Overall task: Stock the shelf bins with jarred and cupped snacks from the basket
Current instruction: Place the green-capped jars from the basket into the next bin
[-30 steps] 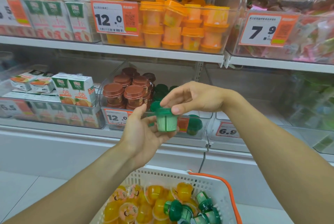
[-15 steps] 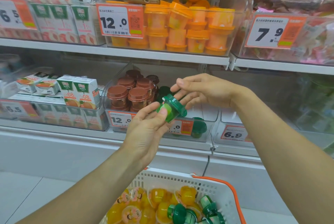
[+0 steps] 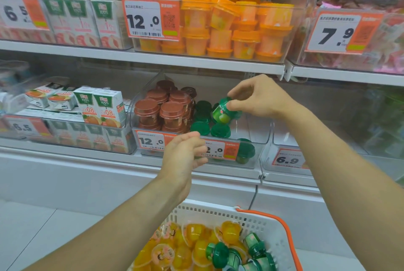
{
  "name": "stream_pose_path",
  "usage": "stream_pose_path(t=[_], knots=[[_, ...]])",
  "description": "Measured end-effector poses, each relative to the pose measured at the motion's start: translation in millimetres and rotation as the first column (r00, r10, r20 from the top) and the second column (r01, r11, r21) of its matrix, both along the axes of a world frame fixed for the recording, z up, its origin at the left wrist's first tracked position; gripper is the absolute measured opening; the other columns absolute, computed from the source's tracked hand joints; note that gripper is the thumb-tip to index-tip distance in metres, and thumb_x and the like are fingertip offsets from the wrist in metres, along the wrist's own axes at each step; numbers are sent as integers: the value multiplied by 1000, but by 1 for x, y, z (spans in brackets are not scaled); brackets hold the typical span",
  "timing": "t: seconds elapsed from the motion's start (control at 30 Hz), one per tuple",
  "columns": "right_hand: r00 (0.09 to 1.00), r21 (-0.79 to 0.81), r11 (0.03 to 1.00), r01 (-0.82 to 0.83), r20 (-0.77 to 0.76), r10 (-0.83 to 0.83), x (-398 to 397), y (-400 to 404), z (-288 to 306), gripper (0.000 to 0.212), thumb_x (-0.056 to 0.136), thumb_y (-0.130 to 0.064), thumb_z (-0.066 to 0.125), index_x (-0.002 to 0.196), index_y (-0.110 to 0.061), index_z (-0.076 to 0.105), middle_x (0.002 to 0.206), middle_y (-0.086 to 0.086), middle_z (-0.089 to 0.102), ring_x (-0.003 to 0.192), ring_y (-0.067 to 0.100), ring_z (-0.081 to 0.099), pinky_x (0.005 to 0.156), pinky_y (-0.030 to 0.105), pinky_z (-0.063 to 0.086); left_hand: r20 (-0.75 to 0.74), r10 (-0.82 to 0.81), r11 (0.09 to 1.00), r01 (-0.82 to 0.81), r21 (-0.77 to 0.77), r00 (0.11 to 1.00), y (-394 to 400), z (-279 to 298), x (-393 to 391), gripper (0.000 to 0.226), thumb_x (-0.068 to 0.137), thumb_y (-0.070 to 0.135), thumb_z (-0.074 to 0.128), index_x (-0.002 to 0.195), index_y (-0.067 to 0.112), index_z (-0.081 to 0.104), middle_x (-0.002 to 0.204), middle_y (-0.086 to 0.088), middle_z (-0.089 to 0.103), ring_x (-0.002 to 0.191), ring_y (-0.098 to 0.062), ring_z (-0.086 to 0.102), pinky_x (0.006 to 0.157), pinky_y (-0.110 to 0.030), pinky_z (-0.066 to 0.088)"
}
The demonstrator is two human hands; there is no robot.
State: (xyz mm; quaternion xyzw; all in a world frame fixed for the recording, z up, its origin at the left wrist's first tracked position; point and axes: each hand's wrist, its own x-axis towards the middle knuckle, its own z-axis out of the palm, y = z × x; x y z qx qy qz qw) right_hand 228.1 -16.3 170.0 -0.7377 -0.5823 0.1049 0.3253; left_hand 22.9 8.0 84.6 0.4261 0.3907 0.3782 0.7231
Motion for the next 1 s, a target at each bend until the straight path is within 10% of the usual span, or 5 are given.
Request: stream_pose_path(t=[0.3, 0.47, 0.57, 1.0], knots=[[882, -259, 957, 129, 471, 9, 18, 22, -28, 35, 79, -31, 66, 95, -1, 75, 102, 15, 75, 94, 35, 69, 85, 46, 58, -278, -7, 996, 30, 79, 960, -13, -15, 6, 18, 94, -1, 51, 94, 12, 64, 92, -7, 63, 85, -19, 60, 61, -28, 50], [843, -331, 921, 207, 538, 4, 16, 31, -42, 11, 78, -10, 66, 72, 0, 68, 75, 14, 65, 63, 34, 61, 61, 42, 59, -329, -76, 993, 103, 65, 941, -18, -21, 6, 22, 95, 2, 49, 101, 12, 68, 89, -8, 63, 77, -17, 57, 56, -22, 48], [832, -343, 907, 243, 555, -13, 9, 30, -41, 32, 79, 2, 65, 58, -8, 43, 65, 8, 45, 53, 24, 46, 47, 30, 40, -346, -96, 991, 122, 56, 933, -19, -24, 7, 20, 95, 3, 50, 98, 13, 67, 91, -6, 64, 81, -18, 59, 58, -24, 47], [836, -365, 878, 310, 544, -68, 3, 37, -65, 18, 88, -1, 64, 87, -7, 47, 82, 10, 48, 70, 28, 52, 65, 35, 43, -363, -122, 989, 145, 39, 924, -19, -33, 10, 12, 97, 8, 55, 98, 12, 66, 100, 0, 64, 95, -22, 63, 61, -29, 49]])
